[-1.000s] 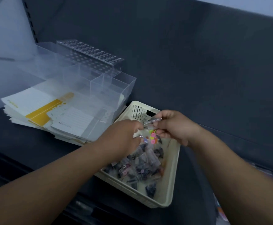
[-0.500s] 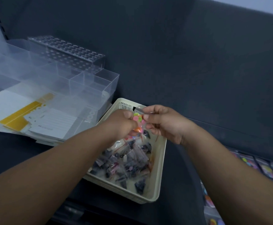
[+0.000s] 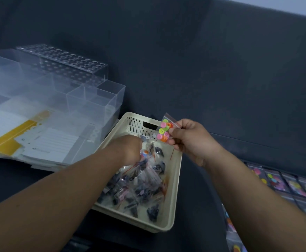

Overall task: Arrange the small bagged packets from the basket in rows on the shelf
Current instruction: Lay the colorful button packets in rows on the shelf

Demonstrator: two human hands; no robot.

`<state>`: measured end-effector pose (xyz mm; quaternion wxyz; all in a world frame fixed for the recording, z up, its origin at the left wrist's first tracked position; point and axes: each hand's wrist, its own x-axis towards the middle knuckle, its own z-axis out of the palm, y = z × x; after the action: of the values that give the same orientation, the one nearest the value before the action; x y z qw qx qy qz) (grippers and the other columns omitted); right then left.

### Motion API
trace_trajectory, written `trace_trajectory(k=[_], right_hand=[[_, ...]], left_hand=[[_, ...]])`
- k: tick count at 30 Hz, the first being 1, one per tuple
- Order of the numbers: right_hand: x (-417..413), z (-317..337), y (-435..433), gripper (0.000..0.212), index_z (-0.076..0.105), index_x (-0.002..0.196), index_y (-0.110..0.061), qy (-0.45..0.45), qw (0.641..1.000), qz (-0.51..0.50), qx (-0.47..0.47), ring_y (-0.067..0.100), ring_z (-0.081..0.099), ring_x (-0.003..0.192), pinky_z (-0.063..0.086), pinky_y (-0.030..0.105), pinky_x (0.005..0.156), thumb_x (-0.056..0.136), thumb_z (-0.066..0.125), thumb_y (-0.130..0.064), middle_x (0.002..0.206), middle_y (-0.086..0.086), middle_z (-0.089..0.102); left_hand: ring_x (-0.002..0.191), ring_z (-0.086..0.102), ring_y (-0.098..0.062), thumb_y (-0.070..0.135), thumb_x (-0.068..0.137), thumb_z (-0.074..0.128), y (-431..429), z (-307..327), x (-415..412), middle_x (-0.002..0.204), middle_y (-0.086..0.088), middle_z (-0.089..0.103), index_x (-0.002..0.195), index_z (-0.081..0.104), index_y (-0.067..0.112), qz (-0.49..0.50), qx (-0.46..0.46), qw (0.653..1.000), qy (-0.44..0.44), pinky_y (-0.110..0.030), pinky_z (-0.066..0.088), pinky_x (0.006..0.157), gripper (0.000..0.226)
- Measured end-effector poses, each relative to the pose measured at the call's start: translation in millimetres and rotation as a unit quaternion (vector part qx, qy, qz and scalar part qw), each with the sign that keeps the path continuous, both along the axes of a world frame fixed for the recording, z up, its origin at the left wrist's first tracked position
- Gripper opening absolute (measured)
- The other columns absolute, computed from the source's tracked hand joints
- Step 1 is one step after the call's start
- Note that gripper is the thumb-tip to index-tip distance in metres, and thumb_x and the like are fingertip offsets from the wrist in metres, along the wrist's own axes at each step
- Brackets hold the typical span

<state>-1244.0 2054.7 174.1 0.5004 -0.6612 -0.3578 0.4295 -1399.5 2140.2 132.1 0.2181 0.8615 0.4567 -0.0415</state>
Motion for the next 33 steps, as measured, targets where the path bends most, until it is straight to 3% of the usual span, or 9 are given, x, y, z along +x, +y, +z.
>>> trace_trajectory(k=[3, 5, 9, 11, 15, 21, 24, 27, 33], right_hand=[[2, 0, -4, 0.019, 0.053, 0.076, -0.015, 0.007, 1.0, -0.002, 0.002, 0.006, 0.056, 0.052, 0.043, 0.018, 0.046, 0.091, 0.055, -0.004, 0.064, 0.003, 0.061], [4, 0, -6, 0.018, 0.053, 0.076, -0.015, 0.008, 1.0, -0.002, 0.0, 0.006, 0.056, 0.052, 0.043, 0.019, 0.047, 0.091, 0.055, -0.005, 0.063, 0.002, 0.061], [9, -1, -11, 0.019, 0.054, 0.075, -0.017, 0.022, 1.0, -0.003, -0.005, 0.007, 0.057, 0.053, 0.042, 0.019, 0.046, 0.091, 0.056, -0.006, 0.064, 0.001, 0.062], [9, 0, -14, 0.019, 0.055, 0.075, -0.017, 0.03, 1.0, 0.005, -0.004, 0.008, 0.056, 0.055, 0.041, 0.02, 0.048, 0.09, 0.057, -0.007, 0.065, -0.001, 0.062], [8, 1, -19, 0.018, 0.057, 0.076, -0.018, 0.045, 0.999, 0.013, 0.016, 0.009, 0.055, 0.062, 0.042, 0.021, 0.056, 0.089, 0.058, -0.006, 0.07, -0.003, 0.063], [10, 8, -42, 0.015, 0.06, 0.086, -0.017, 0.089, 0.995, 0.033, 0.026, 0.01, 0.058, 0.062, 0.051, 0.02, 0.056, 0.09, 0.056, -0.004, 0.072, -0.001, 0.064], [17, 13, -63, 0.014, 0.059, 0.097, -0.012, 0.089, 0.995, 0.027, 0.041, 0.009, 0.056, 0.059, 0.048, 0.019, 0.051, 0.09, 0.054, -0.001, 0.074, 0.002, 0.062], [29, 16, -92, 0.013, 0.059, 0.088, -0.012, 0.097, 0.994, 0.014, 0.054, 0.01, 0.053, 0.06, 0.047, 0.019, 0.052, 0.09, 0.053, 0.0, 0.072, 0.002, 0.062], [73, 16, -168, 0.009, 0.057, 0.093, -0.013, 0.09, 0.995, -0.002, 0.038, 0.01, 0.055, 0.061, 0.048, 0.021, 0.055, 0.088, 0.062, -0.008, 0.075, 0.002, 0.063]], left_hand=[[0.088, 0.064, -0.024, 0.012, 0.084, 0.058, 1, -4, 1, 0.1, -0.007, 0.068, 0.089, 0.066, 0.013, 0.01, -0.001, 0.999, -0.033, -0.026, 0.047, 0.068, 0.01], [0.08, 0.061, -0.022, 0.007, 0.083, 0.059, 4, -6, -1, 0.093, -0.004, 0.067, 0.075, 0.06, 0.02, 0.038, -0.021, 0.995, -0.086, -0.026, 0.046, 0.066, 0.015], [0.059, 0.05, -0.017, 0.011, 0.079, 0.07, 10, 6, -1, 0.074, -0.001, 0.058, 0.074, 0.055, 0.017, 0.122, -0.067, 0.965, -0.224, -0.025, 0.041, 0.058, 0.017], [0.056, 0.05, -0.018, 0.004, 0.077, 0.07, 9, 15, -1, 0.072, -0.005, 0.058, 0.083, 0.056, 0.018, 0.172, -0.14, 0.928, -0.3, -0.024, 0.041, 0.053, 0.021], [0.078, 0.061, -0.018, -0.01, 0.075, 0.069, 1, 29, 1, 0.086, -0.006, 0.056, 0.107, 0.06, 0.011, 0.203, -0.27, 0.856, -0.391, -0.022, 0.054, 0.056, 0.038], [0.067, 0.061, -0.016, -0.006, 0.086, 0.048, -42, 63, 15, 0.082, -0.008, 0.06, 0.091, 0.057, 0.005, 0.19, -0.468, 0.716, -0.482, -0.027, 0.058, 0.06, 0.016], [0.067, 0.065, -0.015, 0.009, 0.087, 0.058, -68, 73, 24, 0.083, -0.006, 0.067, 0.095, 0.063, 0.011, 0.134, -0.464, 0.755, -0.445, -0.028, 0.054, 0.068, 0.01], [0.061, 0.06, -0.012, -0.003, 0.08, 0.065, -101, 72, 43, 0.078, -0.005, 0.065, 0.096, 0.063, 0.013, 0.107, -0.399, 0.806, -0.424, -0.022, 0.051, 0.061, 0.023], [0.054, 0.058, -0.011, -0.005, 0.078, 0.066, -166, 63, 93, 0.063, -0.004, 0.061, 0.085, 0.056, 0.014, 0.126, -0.346, 0.822, -0.433, -0.019, 0.049, 0.053, 0.022]])
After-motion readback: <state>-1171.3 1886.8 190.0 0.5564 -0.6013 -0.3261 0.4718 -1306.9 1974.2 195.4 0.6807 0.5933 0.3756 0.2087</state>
